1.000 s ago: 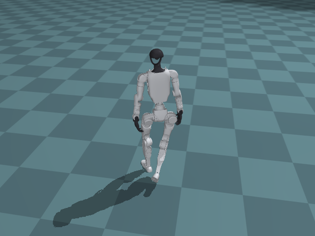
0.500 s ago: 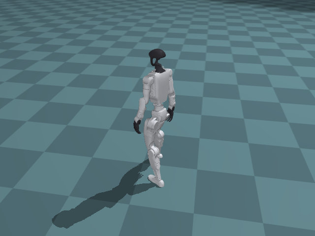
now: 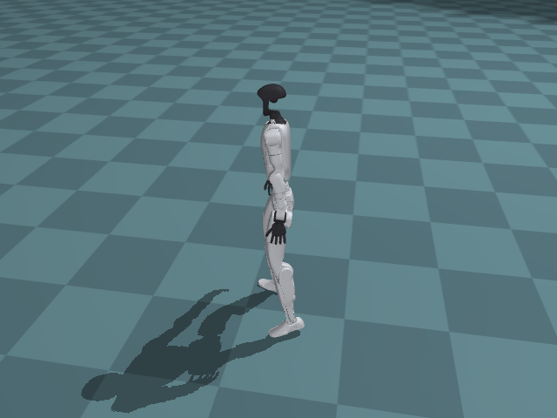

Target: Kungfu

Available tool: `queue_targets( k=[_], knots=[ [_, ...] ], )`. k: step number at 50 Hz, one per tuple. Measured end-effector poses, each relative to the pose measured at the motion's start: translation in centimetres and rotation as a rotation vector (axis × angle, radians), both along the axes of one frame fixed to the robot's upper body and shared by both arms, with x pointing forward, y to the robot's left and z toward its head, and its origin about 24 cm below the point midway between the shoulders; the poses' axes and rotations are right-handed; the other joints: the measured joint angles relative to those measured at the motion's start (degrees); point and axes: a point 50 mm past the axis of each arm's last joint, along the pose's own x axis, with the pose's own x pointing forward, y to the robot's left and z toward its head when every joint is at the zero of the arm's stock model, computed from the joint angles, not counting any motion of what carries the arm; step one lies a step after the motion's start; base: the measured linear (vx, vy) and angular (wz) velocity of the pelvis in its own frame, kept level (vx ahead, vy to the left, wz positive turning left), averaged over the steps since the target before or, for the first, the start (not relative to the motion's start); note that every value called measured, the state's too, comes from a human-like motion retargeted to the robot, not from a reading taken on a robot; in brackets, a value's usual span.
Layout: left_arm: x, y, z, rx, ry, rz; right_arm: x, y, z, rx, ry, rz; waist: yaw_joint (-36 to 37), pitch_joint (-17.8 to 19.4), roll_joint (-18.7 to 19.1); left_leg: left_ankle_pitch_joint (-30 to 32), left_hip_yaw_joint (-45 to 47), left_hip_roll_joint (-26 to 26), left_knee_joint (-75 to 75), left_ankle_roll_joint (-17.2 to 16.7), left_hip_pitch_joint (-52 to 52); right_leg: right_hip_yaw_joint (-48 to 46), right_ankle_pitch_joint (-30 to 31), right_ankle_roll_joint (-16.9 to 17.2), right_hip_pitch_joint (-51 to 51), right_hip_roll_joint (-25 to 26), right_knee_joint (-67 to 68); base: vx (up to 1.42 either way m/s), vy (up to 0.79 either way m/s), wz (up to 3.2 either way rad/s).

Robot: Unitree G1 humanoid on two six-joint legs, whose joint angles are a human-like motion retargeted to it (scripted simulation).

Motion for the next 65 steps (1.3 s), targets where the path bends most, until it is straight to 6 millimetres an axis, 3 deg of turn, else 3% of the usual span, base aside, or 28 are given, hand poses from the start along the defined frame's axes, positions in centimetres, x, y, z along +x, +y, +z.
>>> queue_targets(
  k=[6, 9, 12, 15, 19, 21, 23, 26, 29, 30, 33, 35, 37, 39, 40, 45, 50, 53, 57, 61, 65],
  knots=[
    [2.7, -0.3, 0.0, 0.042, -0.079, -0.128, 3.2, 3.3, -1.0, 0.158, -0.248, -0.143, -0.20, -1.78, -0.21, -2.82, -1.27, 0.45, 0.70, -3.01, -0.69, -2.52, 1.55, 0.44, -0.05, -0.74, -0.08, 0.01, 0.28, 0.30],
    [3.7, -1.1, 0.0, 0.041, -0.102, -0.165, 4.2, 5.6, -1.6, 0.295, -0.376, -0.248, 0.00, -3.15, -0.77, -6.89, -1.23, -0.67, 1.42, -2.03, -1.95, -2.92, 3.20, 0.84, -0.75, -2.29, -0.20, 0.07, 0.44, 0.06],
    [4.8, -2.0, 0.0, 0.009, -0.125, -0.222, 4.2, 7.9, -2.4, 0.402, -0.482, -0.365, 0.83, -4.30, -1.58, -10.58, 0.73, -2.35, 1.66, 0.74, -2.69, -3.41, 5.68, 1.34, -1.54, -4.55, -0.71, 0.04, 0.64, 0.01],
    [6.7, -2.3, 0.2, -0.024, -0.165, -0.309, 4.1, 10.3, -3.0, 0.475, -0.576, -0.452, 1.93, -2.25, -2.65, -12.41, 0.43, -4.08, 2.40, 1.34, -2.43, -3.66, 8.19, 0.88, -0.94, -6.21, -2.07, -0.13, 0.65, -0.09],
    [8.1, -1.3, 0.5, -0.009, -0.164, -0.417, 1.8, 12.4, -3.9, 0.564, -0.551, -0.428, 3.10, -1.74, -3.42, -13.92, -0.33, -5.03, 3.86, 3.58, -4.53, -3.34, 5.65, -2.50, 0.27, -5.34, -5.44, -0.09, 0.42, 0.21],
    [7.6, -0.6, 0.5, -0.016, -0.119, -0.434, -0.1, 13.4, -4.6, 0.565, -0.467, -0.391, 1.95, -2.85, -2.60, -13.50, -2.34, -5.39, 3.64, 4.85, -6.09, -3.50, 2.71, -2.59, 0.91, -3.97, -6.62, 0.00, 0.44, 0.93],
    [6.9, -0.3, 0.4, -0.047, -0.052, -0.391, -1.7, 14.0, -5.0, 0.531, -0.402, -0.357, 0.51, -3.00, -2.34, -12.61, -3.56, -6.11, 2.70, 5.76, -6.70, 0.17, 1.10, 0.55, 0.85, -2.96, -6.05, -0.07, 0.40, 1.02],
    [6.7, -0.6, 0.3, -0.106, 0.003, -0.182, -3.1, 14.0, -5.2, 0.460, -0.358, -0.316, -0.65, -1.85, -2.36, -10.65, -3.72, -7.31, -0.05, 6.86, -6.19, 11.31, 0.74, 5.87, -0.45, 0.76, -1.08, -0.14, 0.35, 0.58],
    [7.3, -0.5, 0.4, -0.159, -0.062, 0.052, -3.9, 14.1, -5.4, 0.413, -0.338, -0.308, -0.01, -1.81, -2.40, -9.20, -2.26, -6.63, -2.24, 7.00, -6.79, 17.82, -0.43, 10.96, -2.34, 7.54, 3.17, -0.15, 0.08, -0.18],
    [7.6, -0.1, 0.5, -0.165, -0.097, 0.116, -4.0, 14.5, -5.4, 0.406, -0.337, -0.312, 0.67, -2.11, -2.26, -8.74, -1.81, -4.93, -2.47, 6.24, -7.70, 18.78, -0.36, 10.96, -3.03, 11.45, 3.37, -0.10, -0.01, -0.41],
    [6.9, -0.4, 0.4, -0.191, -0.131, 0.216, -5.8, 15.0, -5.7, 0.376, -0.294, -0.373, 1.98, -2.61, -4.47, -8.79, 0.42, -9.05, -4.44, 8.31, -5.42, 22.39, -2.86, 9.36, 0.90, 11.34, 1.20, 0.04, 0.24, -0.24],
    [6.0, -0.1, 0.3, -0.192, -0.114, 0.215, -7.0, 15.9, -6.0, 0.398, -0.249, -0.436, 3.08, -3.46, -5.60, -8.70, 1.09, -9.92, -5.58, 8.68, -4.31, 19.05, -4.62, 2.27, 2.89, 11.30, -1.44, 0.13, 0.04, 0.12],
    [4.6, 0.2, 0.2, -0.181, -0.064, 0.171, -8.2, 17.0, -6.2, 0.462, -0.201, -0.500, 1.78, -5.03, -6.79, -8.47, -2.06, -11.51, -5.71, 8.95, -4.47, 7.65, -3.35, -1.33, 5.28, 9.60, -4.62, 0.23, -0.05, 0.56],
    [3.1, 0.1, 0.0, -0.168, -0.014, 0.145, -8.8, 18.0, -6.3, 0.527, -0.163, -0.523, 4.50, -6.83, -9.05, -8.85, -1.03, -12.33, -5.38, 8.90, -5.01, 12.62, -3.37, 0.25, 4.20, 9.57, -4.91, 0.19, -0.05, -0.54],
    [2.4, -0.1, 0.0, -0.163, 0.008, 0.138, -8.9, 18.4, -6.4, 0.555, -0.150, -0.525, 5.06, -7.44, -9.68, -8.94, -1.18, -12.45, -5.03, 8.72, -5.48, 16.28, -3.41, 1.14, 3.01, 9.95, -4.38, 0.00, 0.00, 0.00],
    [0.9, -2.9, -0.4, -0.190, 0.028, 0.264, -5.7, 17.0, -6.3, 0.472, -0.175, -0.296, -6.52, -5.59, -5.14, -9.02, -10.82, -11.90, -0.56, 7.00, -9.25, 4.66, -3.09, 5.74, 4.17, 6.42, -2.61, -0.15, 0.12, 1.26],
    [-0.1, -2.3, -0.4, -0.175, 0.039, 0.347, -2.9, 16.8, -6.0, 0.436, -0.247, -0.183, -12.25, -5.34, -2.63, -8.60, -11.36, -12.53, -1.40, 8.13, -8.77, 10.74, -3.45, 3.39, 2.75, 8.95, -1.92, -0.12, 0.03, -0.10],
    [0.2, -1.4, -0.2, -0.211, 0.043, 0.332, -3.0, 17.2, -5.9, 0.511, -0.324, -0.344, -4.01, -4.82, -4.94, -8.32, -3.57, -11.53, -2.87, 8.39, -6.38, 17.67, -2.80, 1.78, 2.58, 9.95, -2.90, -0.02, -0.05, -1.97],
    [2.1, -1.0, -0.1, -0.236, -0.077, 0.440, -3.9, 17.2, -5.8, 0.637, -0.465, -0.710, -0.01, -5.92, -5.88, -7.72, -1.80, -11.54, -3.47, 8.54, -5.86, 15.98, -2.54, 0.85, 3.13, 9.51, -4.01, 0.00, -0.06, -0.40],
    [5.7, -1.3, 0.3, -0.374, -0.350, 0.871, -3.4, 16.2, -5.5, 0.751, -0.715, -1.130, -0.03, -5.95, -5.40, -6.78, -0.78, -11.32, -3.61, 8.54, -5.98, 15.61, -2.47, -0.03, 3.37, 9.75, -4.67, -0.09, -0.01, 0.07],
    [9.2, -0.5, 1.3, -0.567, -0.649, 1.381, -2.8, 14.3, -5.0, 0.734, -1.053, -1.539, -0.50, -5.37, -4.67, -5.11, -1.08, -11.11, -3.50, 8.42, -6.01, 15.91, -2.56, -0.41, 3.68, 10.18, -4.99, -0.11, 0.00, 0.09]
  ],
)
